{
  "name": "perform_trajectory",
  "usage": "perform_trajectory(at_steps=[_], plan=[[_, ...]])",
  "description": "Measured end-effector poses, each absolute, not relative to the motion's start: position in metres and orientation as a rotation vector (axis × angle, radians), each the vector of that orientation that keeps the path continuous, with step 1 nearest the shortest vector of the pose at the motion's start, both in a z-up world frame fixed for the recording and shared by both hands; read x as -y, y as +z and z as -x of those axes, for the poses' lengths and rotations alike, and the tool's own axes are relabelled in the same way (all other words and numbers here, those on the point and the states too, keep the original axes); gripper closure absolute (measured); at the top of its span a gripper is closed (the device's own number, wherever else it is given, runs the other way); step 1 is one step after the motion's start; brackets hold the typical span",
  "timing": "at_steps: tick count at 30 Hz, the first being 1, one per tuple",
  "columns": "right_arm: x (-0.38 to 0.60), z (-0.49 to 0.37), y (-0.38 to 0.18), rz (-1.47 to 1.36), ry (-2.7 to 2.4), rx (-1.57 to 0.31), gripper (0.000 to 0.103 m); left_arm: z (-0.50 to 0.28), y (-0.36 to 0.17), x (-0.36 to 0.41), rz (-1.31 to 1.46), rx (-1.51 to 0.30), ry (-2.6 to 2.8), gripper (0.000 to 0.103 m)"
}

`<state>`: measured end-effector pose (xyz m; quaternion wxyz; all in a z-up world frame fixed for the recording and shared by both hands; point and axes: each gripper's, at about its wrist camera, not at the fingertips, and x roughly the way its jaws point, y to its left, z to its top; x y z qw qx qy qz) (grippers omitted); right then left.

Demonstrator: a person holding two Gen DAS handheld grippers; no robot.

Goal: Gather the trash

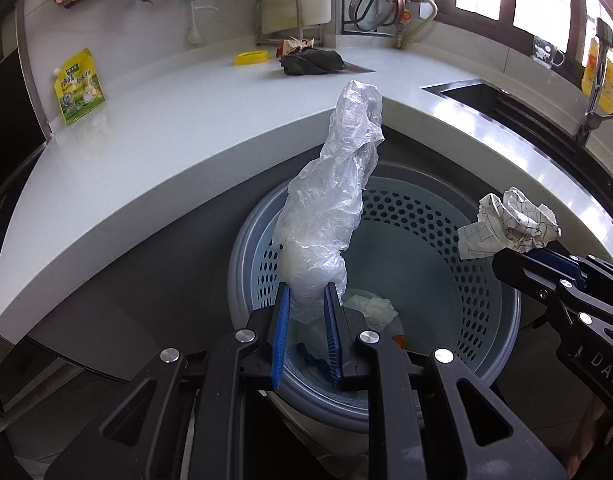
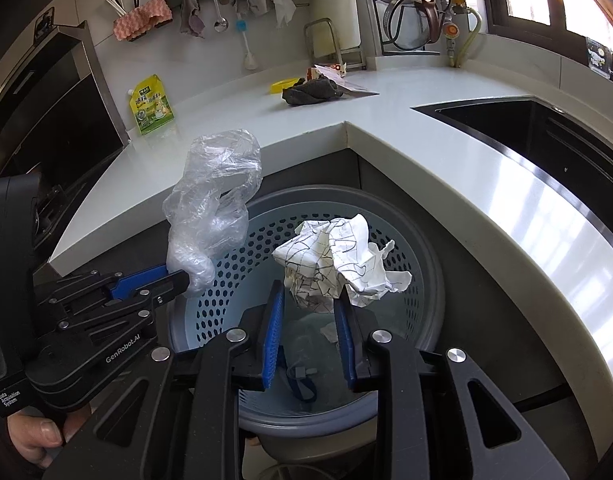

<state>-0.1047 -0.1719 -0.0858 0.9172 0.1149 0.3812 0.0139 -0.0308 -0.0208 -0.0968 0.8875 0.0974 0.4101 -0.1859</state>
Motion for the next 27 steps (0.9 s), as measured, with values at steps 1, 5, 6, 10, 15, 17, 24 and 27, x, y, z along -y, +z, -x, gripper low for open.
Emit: perform_trajectory(at_steps=[1,5,6,10,15,17,24,27], plan=[[0.173,0.104,-0.088,-0.243,0.030,-0.790,0.078,0.029,-0.098,0.021,-0.201,-0.859,-0.385,0.085],[0.175,0.099,-0.094,-0.256,0.037,-0.807,0.078,0.022,-0.103,0.020,-0.194,-0.880,-0.382,0.082],[0.175,0.098,-0.095,-0.257,0.041,-0.809,0.078,0.022,-0.104,0.019,-0.192,-0.883,-0.379,0.082],[0.176,0.094,-0.097,-0.256,0.040,-0.810,0.076,0.021,-0.105,0.017,-0.183,-0.890,-0.377,0.078],[0.180,0.095,-0.095,-0.264,0.026,-0.789,0.057,0.023,-0.104,0.013,-0.170,-0.874,-0.367,0.039],[0.182,0.096,-0.095,-0.271,0.019,-0.785,0.053,0.023,-0.102,0.012,-0.170,-0.866,-0.367,0.035],[0.188,0.100,-0.094,-0.291,0.024,-0.769,0.051,0.028,-0.096,0.012,-0.177,-0.824,-0.355,0.009],[0.188,0.099,-0.094,-0.294,0.026,-0.765,0.051,0.029,-0.092,0.012,-0.170,-0.807,-0.351,0.008]])
